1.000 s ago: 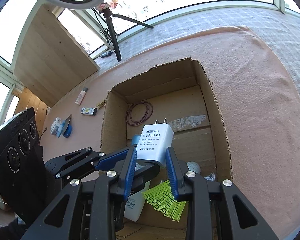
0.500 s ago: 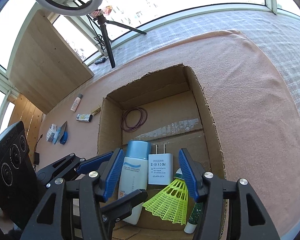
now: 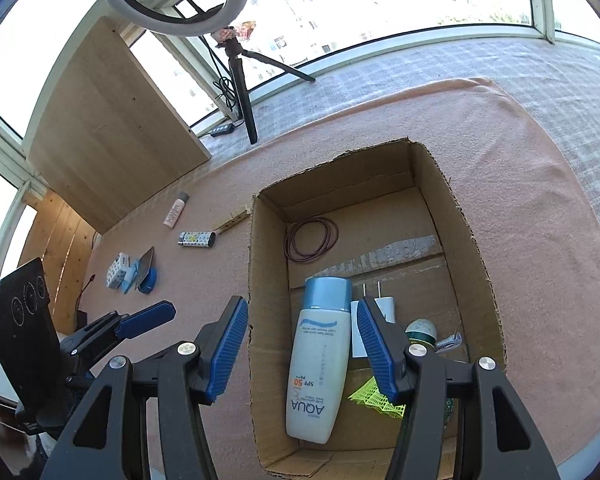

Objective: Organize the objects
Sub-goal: 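Move the left tool to the white Vinda tissue pack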

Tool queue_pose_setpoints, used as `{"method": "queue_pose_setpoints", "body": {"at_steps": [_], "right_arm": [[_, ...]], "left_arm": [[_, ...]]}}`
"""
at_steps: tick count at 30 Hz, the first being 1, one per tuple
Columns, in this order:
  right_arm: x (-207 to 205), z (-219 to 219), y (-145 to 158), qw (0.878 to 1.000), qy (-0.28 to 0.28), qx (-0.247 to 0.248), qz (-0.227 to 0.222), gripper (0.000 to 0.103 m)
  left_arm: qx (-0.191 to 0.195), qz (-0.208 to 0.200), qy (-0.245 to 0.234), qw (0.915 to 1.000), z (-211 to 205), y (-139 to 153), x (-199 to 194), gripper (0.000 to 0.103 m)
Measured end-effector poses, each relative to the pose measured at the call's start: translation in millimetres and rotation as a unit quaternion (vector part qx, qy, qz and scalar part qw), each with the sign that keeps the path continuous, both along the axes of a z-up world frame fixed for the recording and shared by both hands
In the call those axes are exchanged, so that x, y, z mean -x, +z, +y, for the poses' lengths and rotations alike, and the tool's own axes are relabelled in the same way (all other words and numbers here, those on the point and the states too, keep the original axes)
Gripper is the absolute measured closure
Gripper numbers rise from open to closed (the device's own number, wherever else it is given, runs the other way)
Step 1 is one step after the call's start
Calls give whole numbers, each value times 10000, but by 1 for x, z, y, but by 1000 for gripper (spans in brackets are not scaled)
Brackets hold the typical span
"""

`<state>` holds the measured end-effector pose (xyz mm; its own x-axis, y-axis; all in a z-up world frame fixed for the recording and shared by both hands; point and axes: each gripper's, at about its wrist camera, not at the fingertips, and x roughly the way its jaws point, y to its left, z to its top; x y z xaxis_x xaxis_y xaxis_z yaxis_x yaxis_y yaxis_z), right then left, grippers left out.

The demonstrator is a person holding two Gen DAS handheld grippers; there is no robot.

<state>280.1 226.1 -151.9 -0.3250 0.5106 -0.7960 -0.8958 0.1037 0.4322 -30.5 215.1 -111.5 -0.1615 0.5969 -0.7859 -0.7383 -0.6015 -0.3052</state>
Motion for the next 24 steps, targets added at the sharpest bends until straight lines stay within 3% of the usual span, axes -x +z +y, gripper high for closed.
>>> {"method": "queue_pose_setpoints", "body": {"at_steps": [10,17,24], "right_arm": [[65,-8,5,9997,249,-16,62,50],[100,-16,-6,9991,325,209,150,50],[108,-28,-12,9992,145,350,131,50]], "left_arm": [[357,32,1124,9930,-130,-6,87,33],[714,25,1809,9809,-212,-19,156,33],[819,-134,2377,9678,-266,-30,221,33]]}}
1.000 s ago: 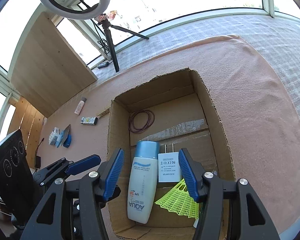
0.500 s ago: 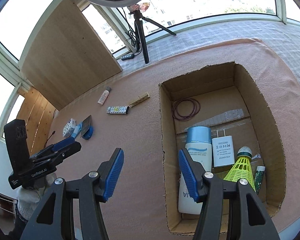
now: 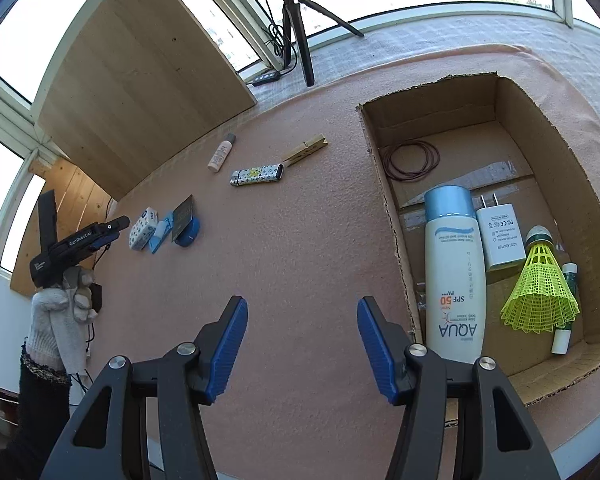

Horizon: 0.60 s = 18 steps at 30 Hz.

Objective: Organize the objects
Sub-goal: 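Move the left tool to the white Vinda tissue pack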

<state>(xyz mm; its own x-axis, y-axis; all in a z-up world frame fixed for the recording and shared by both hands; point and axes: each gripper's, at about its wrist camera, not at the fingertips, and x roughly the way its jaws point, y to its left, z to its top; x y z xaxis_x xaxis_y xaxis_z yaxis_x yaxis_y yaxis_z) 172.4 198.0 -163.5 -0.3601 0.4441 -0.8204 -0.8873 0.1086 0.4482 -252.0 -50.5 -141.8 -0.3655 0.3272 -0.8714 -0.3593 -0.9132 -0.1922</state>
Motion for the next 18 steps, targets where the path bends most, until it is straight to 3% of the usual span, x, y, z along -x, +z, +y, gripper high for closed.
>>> {"method": "queue_pose_setpoints", "body": {"at_steps": [10,18], "right_arm": [[0,-12,0,9996,-232,89,-103,50],[1,-17,-5,9991,-269,203,-256,50]], "left_arm": [[-79,-390,348,9986,-15,-28,68,33],[107,-684,194,9974,-5,-59,78,35]]}}
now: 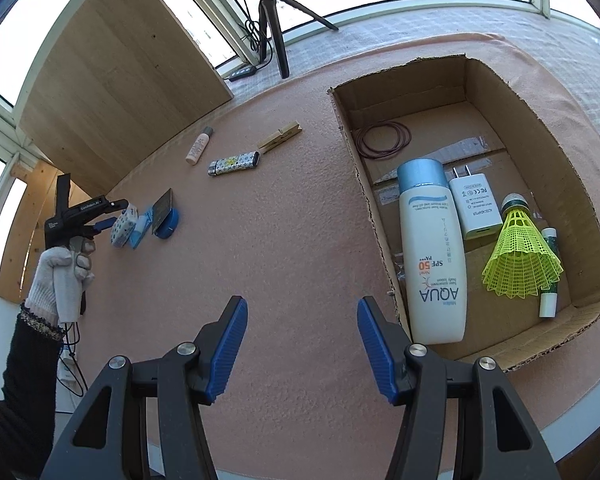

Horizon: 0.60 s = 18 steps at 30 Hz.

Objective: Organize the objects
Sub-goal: 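Move the left tool to the white Vinda tissue pack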

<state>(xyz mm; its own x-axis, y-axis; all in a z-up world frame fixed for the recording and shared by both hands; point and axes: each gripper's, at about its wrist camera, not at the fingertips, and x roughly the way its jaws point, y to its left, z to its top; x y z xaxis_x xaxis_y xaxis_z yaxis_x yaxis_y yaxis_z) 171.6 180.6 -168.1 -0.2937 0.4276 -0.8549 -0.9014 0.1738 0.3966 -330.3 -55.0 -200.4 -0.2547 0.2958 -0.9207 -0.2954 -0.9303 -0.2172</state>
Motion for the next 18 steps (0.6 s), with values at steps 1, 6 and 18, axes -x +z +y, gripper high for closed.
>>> {"method": "queue_pose_setpoints", "body": {"at_steps": [1,6,18], "right_arm": [[0,0,0,10000,5,13,-8,50],[9,3,-1,9999,161,15,-41,50],[54,16,4,9956,924,-172,-25,50]], "left_arm": [[-12,-3,-32,10000,0,-3,-2,35],[-214,-6,28,9998,-5,-6,-20,49],[-583,-55,241,9980,-16,-13,-119,54]]}}
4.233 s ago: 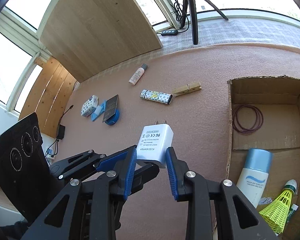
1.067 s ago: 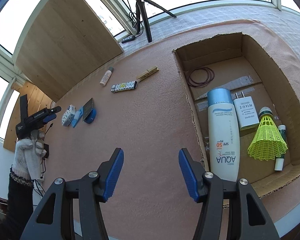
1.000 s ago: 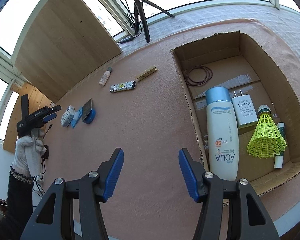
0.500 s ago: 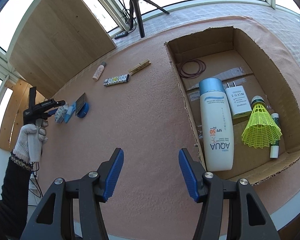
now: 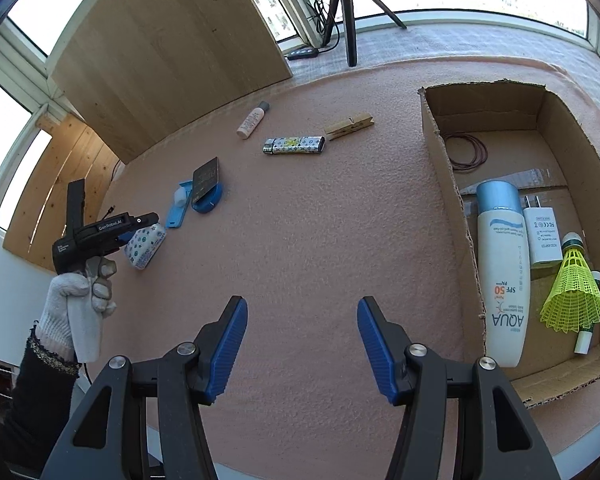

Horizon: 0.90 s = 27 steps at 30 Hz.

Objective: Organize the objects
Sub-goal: 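Move the left tool to the white Vinda tissue pack, then close the left gripper on the tissue pack and lift it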

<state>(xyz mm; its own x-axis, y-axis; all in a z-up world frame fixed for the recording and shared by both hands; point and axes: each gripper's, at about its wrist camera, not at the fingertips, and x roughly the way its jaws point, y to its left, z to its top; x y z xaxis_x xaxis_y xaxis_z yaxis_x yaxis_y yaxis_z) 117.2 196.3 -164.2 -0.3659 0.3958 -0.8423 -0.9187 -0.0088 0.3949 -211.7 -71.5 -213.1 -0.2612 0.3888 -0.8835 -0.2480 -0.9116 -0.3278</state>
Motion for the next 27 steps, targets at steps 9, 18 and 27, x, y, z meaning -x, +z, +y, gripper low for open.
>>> {"method": "queue_pose_setpoints", "body": {"at_steps": [9,18,27], "right_arm": [[21,5,-6,9993,370,-13,110,50],[29,2,-15,9981,569,90,233,50],[47,-2,-29,9954,757,260,536,49]], "left_arm": [[-13,117,-291,9995,32,4,-92,55],[-329,-12,-568,9978,35,21,-120,53],[-346,-81,-835,9959,4,24,-129,54]]}}
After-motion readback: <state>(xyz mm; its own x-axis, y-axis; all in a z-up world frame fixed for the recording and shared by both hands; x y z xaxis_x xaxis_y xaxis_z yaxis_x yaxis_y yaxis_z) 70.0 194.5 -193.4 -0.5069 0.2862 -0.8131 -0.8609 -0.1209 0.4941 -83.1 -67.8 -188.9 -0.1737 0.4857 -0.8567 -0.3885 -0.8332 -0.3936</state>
